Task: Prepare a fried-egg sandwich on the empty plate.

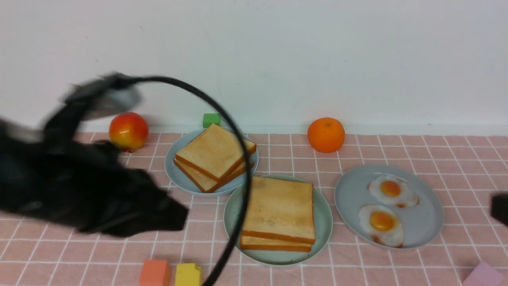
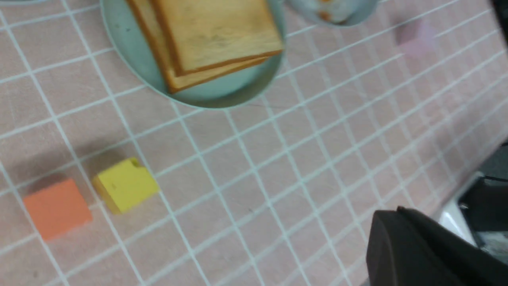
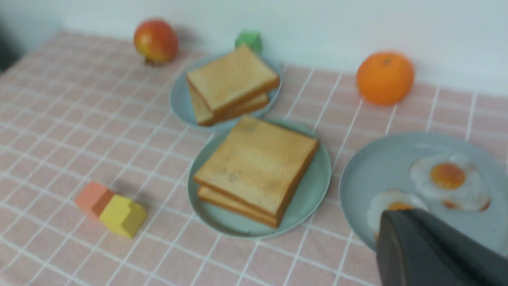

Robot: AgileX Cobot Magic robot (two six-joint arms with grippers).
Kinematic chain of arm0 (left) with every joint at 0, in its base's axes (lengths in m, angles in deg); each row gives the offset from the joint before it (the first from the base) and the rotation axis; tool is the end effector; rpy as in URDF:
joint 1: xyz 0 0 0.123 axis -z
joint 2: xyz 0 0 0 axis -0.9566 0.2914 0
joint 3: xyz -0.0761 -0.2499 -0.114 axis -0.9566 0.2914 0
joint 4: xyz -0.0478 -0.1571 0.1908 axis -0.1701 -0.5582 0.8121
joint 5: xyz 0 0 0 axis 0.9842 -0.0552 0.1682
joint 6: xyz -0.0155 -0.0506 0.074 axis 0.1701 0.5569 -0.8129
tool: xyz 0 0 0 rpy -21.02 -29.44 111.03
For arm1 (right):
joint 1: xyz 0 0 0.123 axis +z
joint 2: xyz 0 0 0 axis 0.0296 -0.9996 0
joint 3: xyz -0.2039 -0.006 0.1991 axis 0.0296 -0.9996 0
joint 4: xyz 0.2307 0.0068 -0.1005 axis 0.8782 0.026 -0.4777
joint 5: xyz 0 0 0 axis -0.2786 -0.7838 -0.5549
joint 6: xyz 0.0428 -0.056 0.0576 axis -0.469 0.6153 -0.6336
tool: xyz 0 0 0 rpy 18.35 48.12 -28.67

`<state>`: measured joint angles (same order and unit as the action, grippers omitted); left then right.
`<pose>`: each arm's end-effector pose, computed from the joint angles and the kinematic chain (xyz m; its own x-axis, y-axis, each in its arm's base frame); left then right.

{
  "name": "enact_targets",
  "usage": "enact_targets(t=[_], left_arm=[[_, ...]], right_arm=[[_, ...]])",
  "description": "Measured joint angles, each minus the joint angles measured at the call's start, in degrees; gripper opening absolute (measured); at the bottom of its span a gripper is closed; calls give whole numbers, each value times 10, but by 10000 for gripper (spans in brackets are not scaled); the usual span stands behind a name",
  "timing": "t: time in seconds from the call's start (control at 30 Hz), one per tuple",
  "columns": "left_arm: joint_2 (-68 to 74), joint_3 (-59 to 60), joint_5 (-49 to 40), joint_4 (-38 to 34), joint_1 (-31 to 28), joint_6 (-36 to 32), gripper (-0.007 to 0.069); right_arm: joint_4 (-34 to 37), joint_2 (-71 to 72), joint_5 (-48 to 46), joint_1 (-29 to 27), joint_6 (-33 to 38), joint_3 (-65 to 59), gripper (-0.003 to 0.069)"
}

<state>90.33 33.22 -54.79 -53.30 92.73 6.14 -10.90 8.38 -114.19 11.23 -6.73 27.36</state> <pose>0.1656 -0.1064 0.3585 -0.8085 0.0711 -0.5841 0.4309 0.7475 -0.5056 0.0914 0.0428 0.3141 -0.3353 -0.0467 -0.9409 -0.4224 0.9002 0.1058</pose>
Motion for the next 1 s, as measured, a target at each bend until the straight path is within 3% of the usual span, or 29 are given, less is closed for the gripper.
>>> enact_targets(t=[0.13, 0.4, 1.0], left_arm=[[-171, 41, -30, 31, 0, 45, 13], [-367, 150, -47, 115, 0, 123, 13], [-406, 160, -41, 143, 0, 131, 13]], right_arm=[[11, 133, 65, 0, 3, -100, -5], [13, 246, 128, 0, 4, -181, 0], [15, 254, 96, 0, 4, -204, 8]])
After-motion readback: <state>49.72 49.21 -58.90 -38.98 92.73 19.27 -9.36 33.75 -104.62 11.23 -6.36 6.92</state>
